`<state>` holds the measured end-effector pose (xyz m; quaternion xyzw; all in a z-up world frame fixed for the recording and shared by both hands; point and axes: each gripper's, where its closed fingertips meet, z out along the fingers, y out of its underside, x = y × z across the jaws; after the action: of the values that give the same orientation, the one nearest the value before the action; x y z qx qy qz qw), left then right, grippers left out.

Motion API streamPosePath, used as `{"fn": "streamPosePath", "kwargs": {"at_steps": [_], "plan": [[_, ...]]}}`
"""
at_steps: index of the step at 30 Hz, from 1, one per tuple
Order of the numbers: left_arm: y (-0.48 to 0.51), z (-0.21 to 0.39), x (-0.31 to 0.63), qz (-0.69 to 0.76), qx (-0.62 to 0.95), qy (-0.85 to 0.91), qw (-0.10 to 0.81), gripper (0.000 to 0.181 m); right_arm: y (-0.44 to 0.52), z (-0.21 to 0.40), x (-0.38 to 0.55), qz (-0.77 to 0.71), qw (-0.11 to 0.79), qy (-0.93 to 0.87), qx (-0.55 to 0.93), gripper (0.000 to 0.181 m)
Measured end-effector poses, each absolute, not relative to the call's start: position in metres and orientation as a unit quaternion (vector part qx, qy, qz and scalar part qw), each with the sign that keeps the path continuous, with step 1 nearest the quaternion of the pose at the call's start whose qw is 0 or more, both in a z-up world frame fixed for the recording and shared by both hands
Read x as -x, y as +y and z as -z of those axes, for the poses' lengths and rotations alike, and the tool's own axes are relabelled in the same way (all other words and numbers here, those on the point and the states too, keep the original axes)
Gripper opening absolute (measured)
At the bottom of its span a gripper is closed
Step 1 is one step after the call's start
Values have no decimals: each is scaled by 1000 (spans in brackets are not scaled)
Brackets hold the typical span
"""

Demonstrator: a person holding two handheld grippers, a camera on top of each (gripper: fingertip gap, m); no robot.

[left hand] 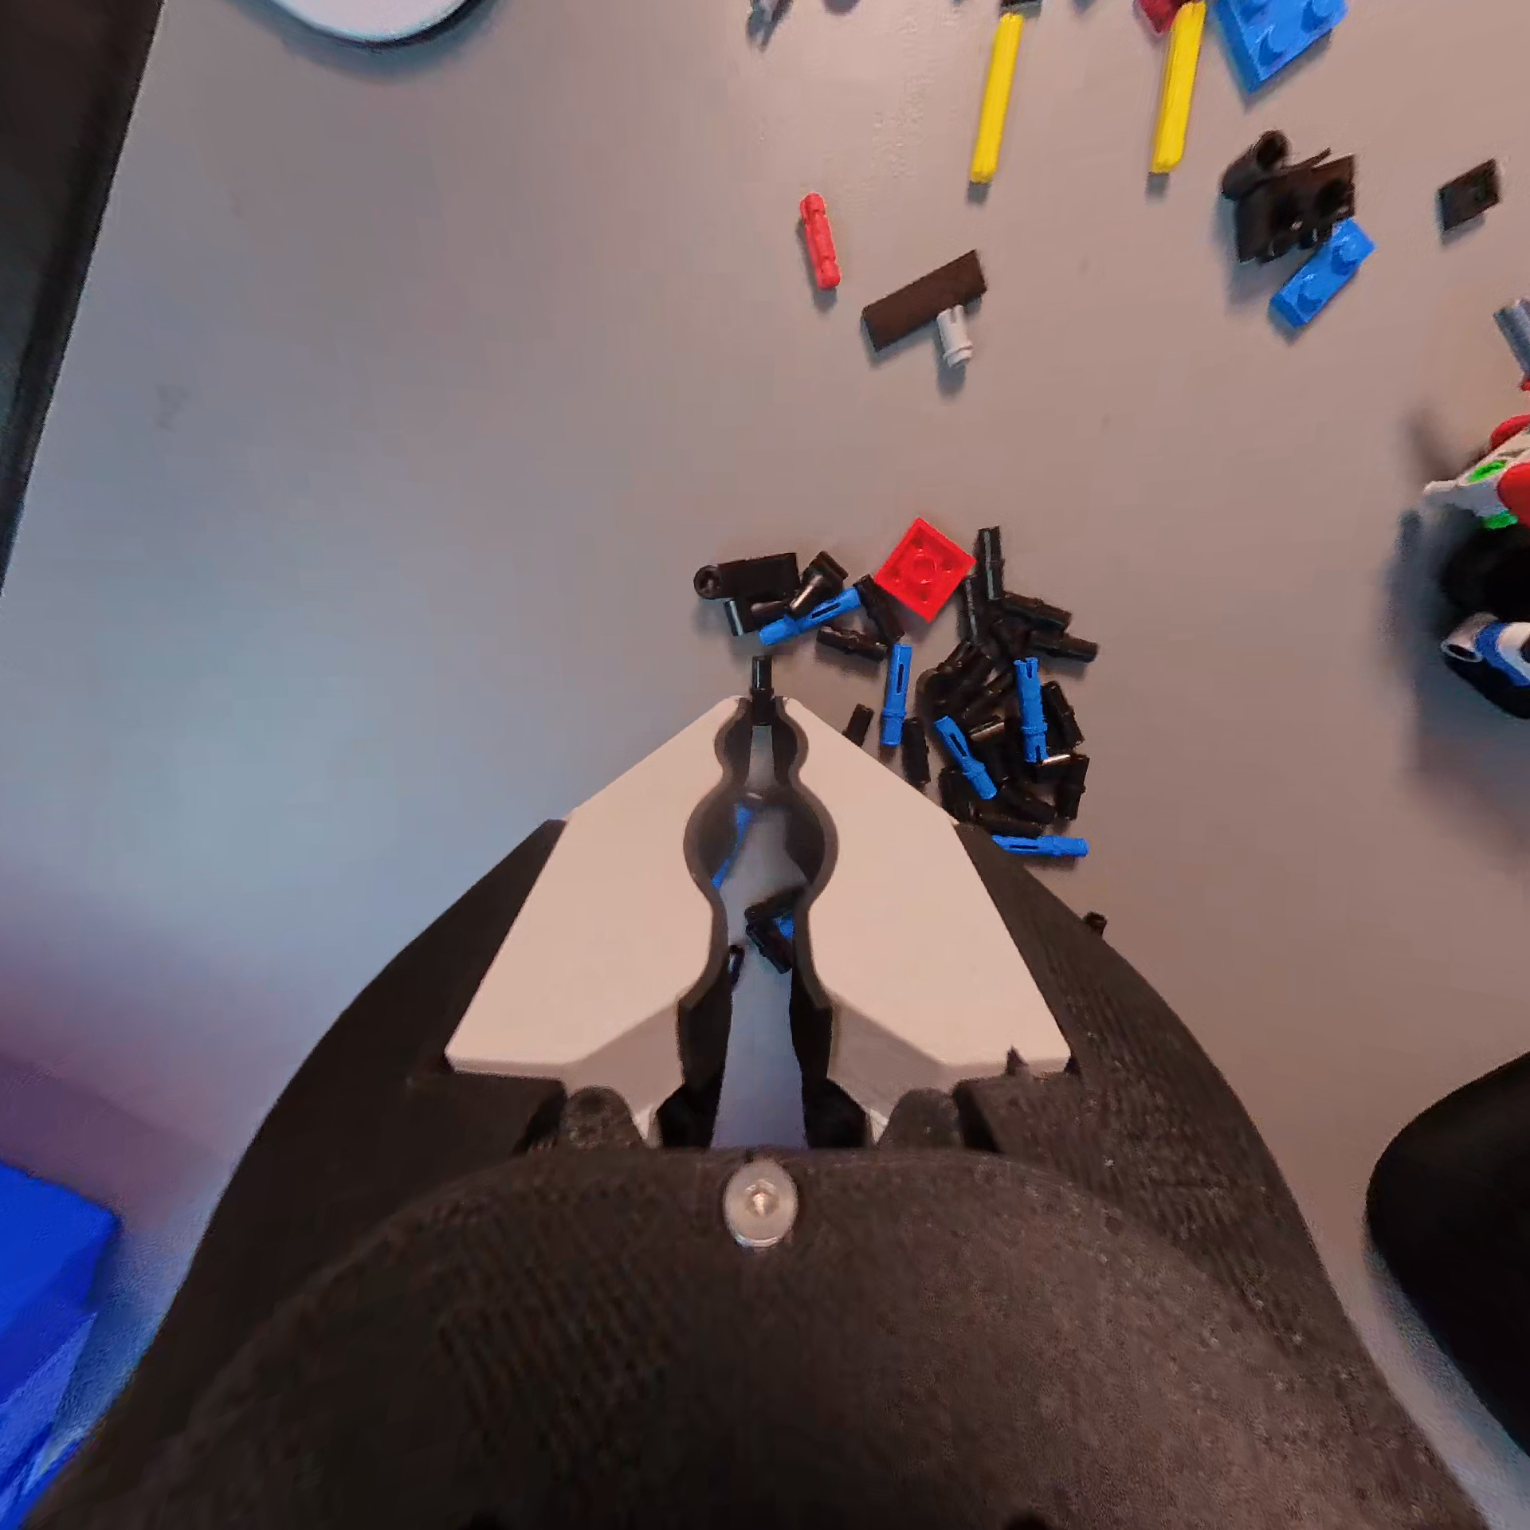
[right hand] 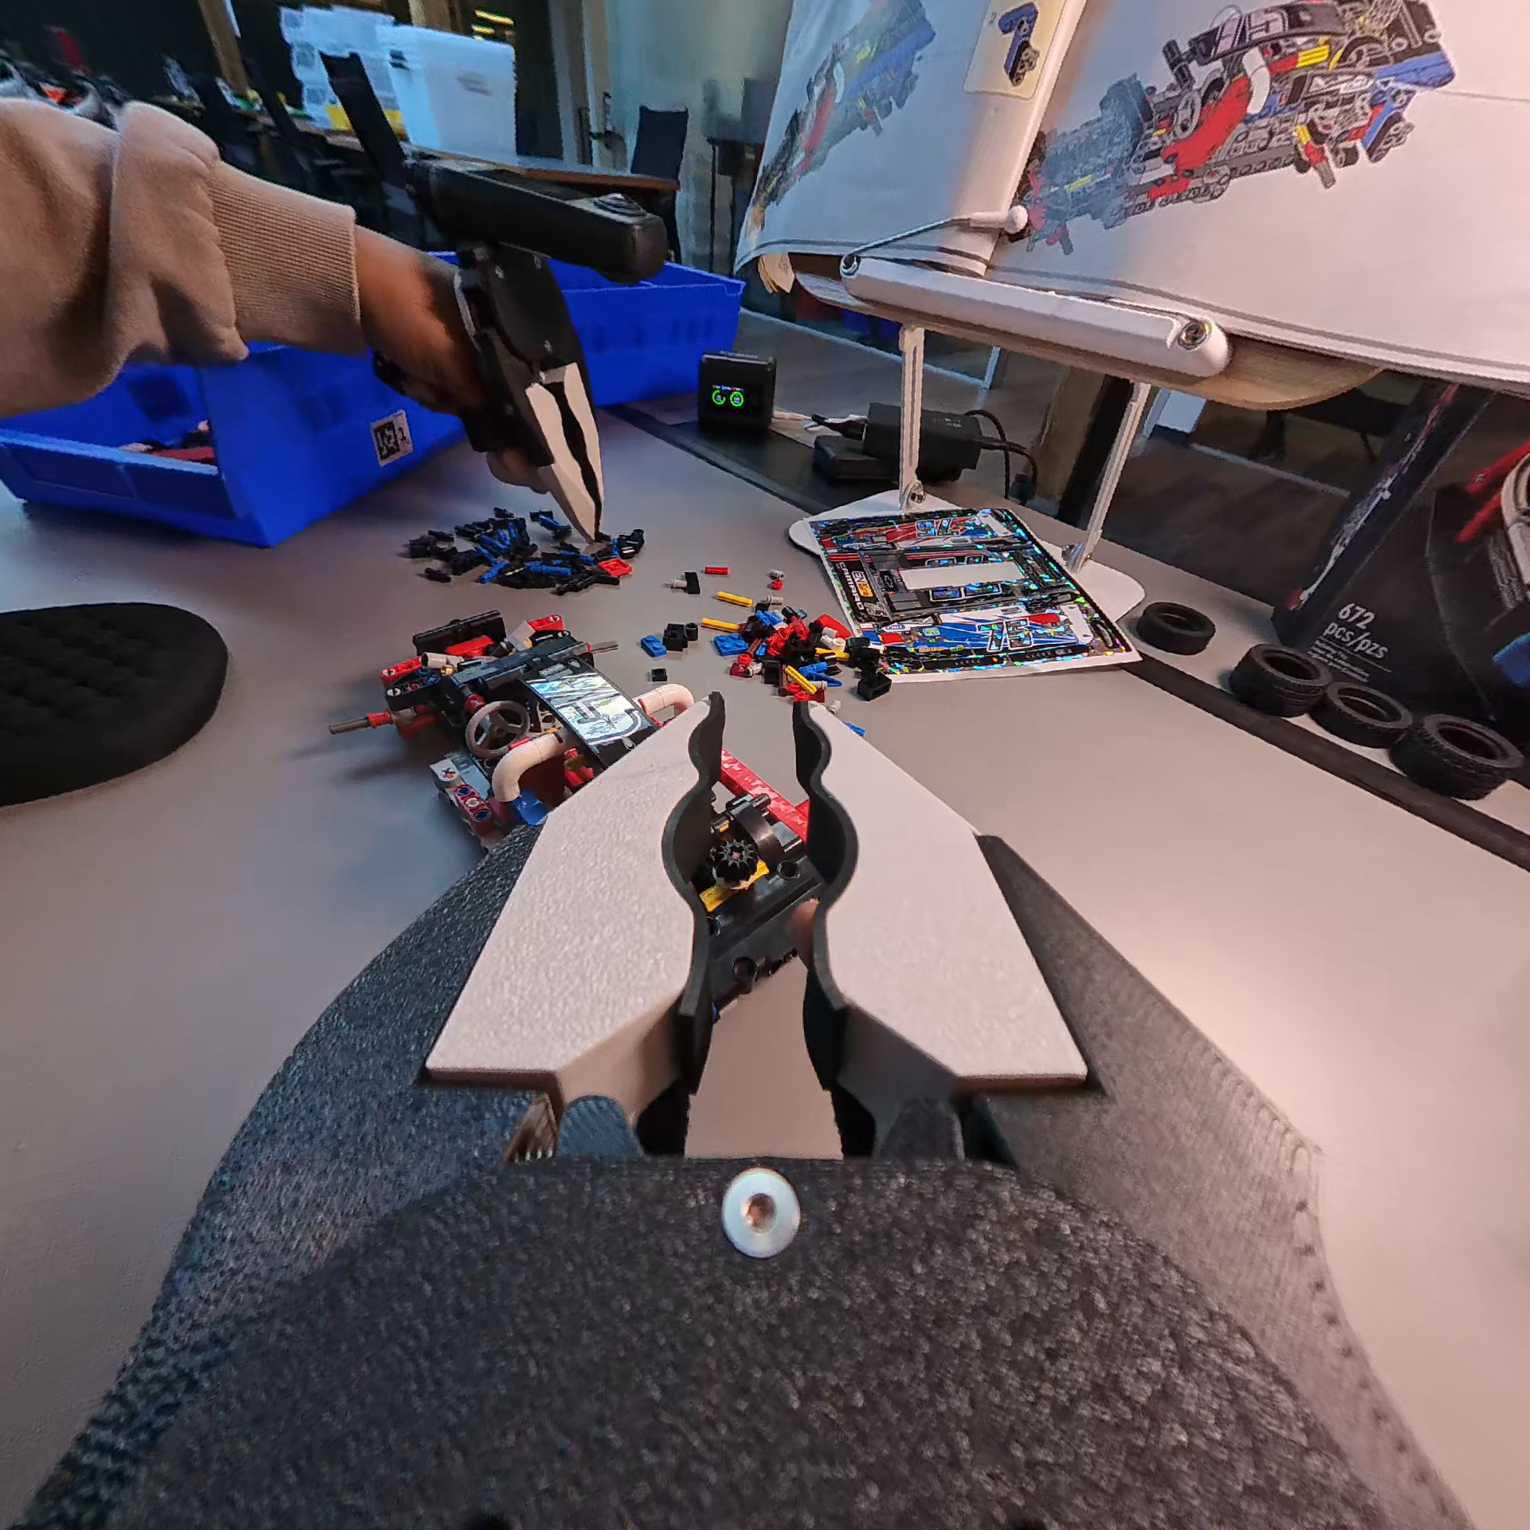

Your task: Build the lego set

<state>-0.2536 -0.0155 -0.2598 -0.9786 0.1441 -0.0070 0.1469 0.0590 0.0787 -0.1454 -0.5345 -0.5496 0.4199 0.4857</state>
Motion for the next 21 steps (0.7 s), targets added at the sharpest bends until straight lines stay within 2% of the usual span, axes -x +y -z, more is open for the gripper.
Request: {"fn": "streamPosePath", "kwargs": {"at_steps": [1, 4, 6, 8, 13, 18, 21], "plan": [[-13, 254, 246, 15, 974, 157, 164, 2, 78, 144, -60, -423, 487, -548, 533, 15], [-5, 215, 191, 81, 942, 201, 255, 1, 71, 136, -59, -437, 487, -553, 516, 15], [-6, 180, 129, 175, 900, 242, 317, 2, 54, 129, -54, -451, 483, -578, 478, 15], [-13, 154, 70, 242, 860, 288, 344, 2, 29, 127, -46, -450, 474, -627, 425, 19], [-35, 121, -28, 348, 796, 368, 333, 2, -26, 126, -40, -436, 443, -722, 304, 15], [-42, 121, -55, 351, 789, 402, 303, 2, -40, 115, -47, -447, 433, -731, 279, 16], [-46, 123, -62, 353, 789, 409, 294, 2, -47, 115, -53, -454, 420, -739, 267, 5]]}}
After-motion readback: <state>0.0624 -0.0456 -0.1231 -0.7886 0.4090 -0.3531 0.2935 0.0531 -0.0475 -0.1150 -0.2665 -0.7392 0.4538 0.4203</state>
